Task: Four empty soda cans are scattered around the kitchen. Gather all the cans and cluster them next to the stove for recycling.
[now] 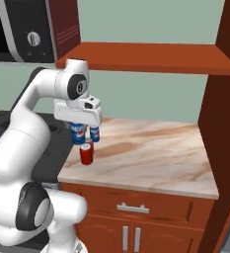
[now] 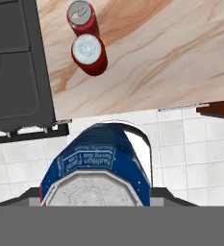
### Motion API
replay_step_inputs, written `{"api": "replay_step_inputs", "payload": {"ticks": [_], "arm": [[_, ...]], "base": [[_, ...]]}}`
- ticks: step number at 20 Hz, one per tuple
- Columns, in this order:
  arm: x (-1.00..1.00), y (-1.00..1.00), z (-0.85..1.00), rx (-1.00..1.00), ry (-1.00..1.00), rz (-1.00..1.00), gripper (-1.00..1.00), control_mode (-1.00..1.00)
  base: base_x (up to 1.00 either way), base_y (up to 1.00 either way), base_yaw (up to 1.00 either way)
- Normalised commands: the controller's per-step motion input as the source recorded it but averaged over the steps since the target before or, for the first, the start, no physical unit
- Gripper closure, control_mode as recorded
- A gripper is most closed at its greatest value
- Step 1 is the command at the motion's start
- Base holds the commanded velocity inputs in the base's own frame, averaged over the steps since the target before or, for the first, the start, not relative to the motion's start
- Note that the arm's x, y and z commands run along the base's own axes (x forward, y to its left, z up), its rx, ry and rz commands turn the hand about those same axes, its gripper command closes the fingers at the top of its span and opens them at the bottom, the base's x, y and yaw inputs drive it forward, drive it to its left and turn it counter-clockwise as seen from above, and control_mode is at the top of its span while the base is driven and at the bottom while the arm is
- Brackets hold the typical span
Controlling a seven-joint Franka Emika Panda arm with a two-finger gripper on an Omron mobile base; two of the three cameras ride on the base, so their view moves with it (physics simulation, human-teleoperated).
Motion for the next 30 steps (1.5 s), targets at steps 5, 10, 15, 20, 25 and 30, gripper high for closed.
{"api": "replay_step_inputs", "payload": {"ticks": [5,10,15,20,25,30], "arm": [[0.0,0.0,0.0,0.0,0.0,0.0,1.0,1.0],[0.0,0.0,0.0,0.0,0.0,0.0,1.0,1.0],[0.0,0.0,0.0,0.0,0.0,0.0,1.0,1.0],[0.0,0.0,0.0,0.0,0.0,0.0,1.0,1.0],[0.03,0.01,-0.02,0.0,0.01,0.0,1.0,-1.0],[0.06,0.01,-0.22,0.0,0.01,0.01,1.0,-1.0]], "base": [[0.38,0.3,0.0],[0.46,0.11,0.0],[0.41,0.0,0.0],[0.32,0.01,0.0],[0.19,0.06,0.0],[0.0,0.0,0.0]]}}
